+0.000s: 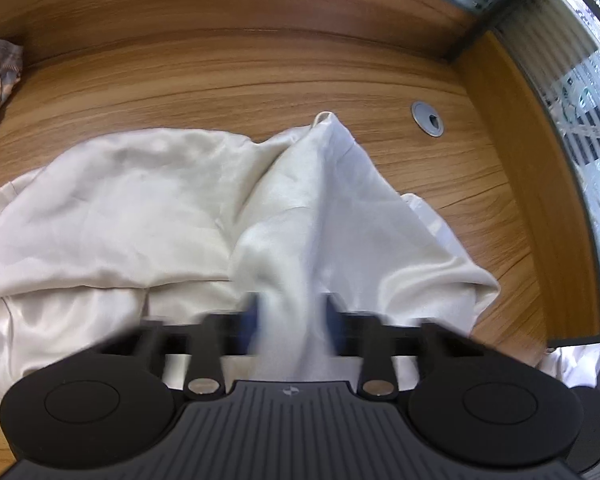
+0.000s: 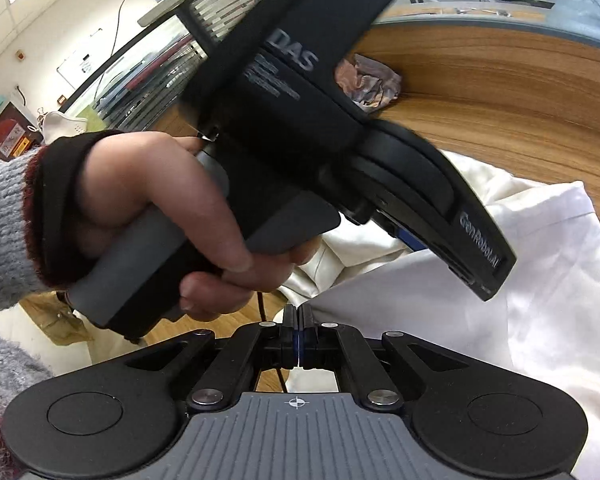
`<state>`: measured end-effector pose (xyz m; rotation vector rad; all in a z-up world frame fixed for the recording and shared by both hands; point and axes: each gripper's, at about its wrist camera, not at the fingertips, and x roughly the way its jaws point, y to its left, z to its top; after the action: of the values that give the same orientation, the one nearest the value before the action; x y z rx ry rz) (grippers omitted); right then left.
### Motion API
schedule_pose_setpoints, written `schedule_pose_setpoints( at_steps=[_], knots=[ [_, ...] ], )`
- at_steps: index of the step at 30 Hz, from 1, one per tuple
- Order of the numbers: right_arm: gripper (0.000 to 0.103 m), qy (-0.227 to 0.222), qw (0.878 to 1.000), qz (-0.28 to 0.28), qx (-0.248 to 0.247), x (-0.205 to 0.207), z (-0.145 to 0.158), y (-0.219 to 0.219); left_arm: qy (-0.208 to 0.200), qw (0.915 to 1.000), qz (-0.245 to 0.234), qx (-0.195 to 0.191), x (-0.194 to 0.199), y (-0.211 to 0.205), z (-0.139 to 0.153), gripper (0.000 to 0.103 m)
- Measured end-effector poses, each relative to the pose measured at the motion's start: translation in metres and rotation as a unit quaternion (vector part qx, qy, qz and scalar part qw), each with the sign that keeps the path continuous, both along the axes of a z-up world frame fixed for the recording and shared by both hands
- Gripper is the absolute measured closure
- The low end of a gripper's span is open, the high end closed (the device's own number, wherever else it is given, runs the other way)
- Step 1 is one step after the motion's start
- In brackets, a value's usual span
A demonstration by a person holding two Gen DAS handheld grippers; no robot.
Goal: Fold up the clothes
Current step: 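Lift the cream shirt with both tools and pull it apart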
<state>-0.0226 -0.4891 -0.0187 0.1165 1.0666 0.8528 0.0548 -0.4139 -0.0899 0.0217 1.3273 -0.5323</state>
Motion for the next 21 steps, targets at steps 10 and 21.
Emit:
schedule_pose_setpoints(
  at_steps=[10, 21],
  knots=[
    [0.099, 0.017, 0.999, 0.026, -0.008, 0.005, 0.01, -0.019, -0.025, 0.9961, 0.08, 0.026, -0.035, 0.078, 0.009, 0.102],
    [0.098, -0.017, 0.998, 0.022, -0.052, 0.036, 0.019, -0.029, -0.023, 0.972, 0.225, 0.065, -0.122, 0.204, 0.019, 0.102]
  ],
)
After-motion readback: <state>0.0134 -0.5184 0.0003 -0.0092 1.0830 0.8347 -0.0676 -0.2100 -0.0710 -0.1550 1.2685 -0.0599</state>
